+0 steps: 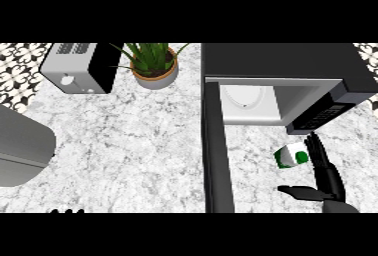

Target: Pick up the milk, place it into the microwave and close the microwave

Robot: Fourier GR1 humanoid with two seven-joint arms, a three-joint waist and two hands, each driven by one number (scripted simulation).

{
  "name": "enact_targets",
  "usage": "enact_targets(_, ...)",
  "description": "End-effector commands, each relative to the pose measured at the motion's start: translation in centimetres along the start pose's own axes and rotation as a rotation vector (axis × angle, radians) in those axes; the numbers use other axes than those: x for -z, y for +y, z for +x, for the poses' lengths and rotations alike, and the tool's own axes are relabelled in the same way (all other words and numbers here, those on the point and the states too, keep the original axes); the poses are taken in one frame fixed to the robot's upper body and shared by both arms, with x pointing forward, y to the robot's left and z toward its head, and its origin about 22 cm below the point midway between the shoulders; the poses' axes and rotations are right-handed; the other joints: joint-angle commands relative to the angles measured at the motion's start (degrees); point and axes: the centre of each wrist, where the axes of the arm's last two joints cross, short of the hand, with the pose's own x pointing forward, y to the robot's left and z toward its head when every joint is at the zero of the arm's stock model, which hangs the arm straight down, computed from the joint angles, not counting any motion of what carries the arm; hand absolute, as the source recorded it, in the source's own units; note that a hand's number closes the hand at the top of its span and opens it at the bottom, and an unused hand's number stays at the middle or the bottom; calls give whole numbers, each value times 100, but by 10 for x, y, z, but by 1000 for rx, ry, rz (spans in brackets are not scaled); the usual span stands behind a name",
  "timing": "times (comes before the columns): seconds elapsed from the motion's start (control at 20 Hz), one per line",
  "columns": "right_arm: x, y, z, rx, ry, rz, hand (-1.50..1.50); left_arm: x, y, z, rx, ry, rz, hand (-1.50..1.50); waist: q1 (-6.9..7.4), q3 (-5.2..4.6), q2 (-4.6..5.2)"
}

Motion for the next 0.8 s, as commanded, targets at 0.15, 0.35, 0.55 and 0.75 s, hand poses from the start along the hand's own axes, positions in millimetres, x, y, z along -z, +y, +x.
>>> enact_targets(0.15, 9, 27, -5, 52, -85, 56, -150, 9, -1, 4, -23, 7, -20, -150, 0, 1, 8)
enact_targets(0.35, 5, 14, -7, 79, -70, 15, -150, 3, 12, 2, -8, -18, -9, -150, 22, 2, 11)
enact_targets(0.55, 21, 34, -3, 60, -76, -6, -150, 3, 18, -3, -9, -10, -16, -150, -4, -3, 0)
enact_targets(0.75, 34, 38, 2, -4, -90, -86, 150, -11, 7, 3, -1, 4, 1, -150, 45, 1, 6)
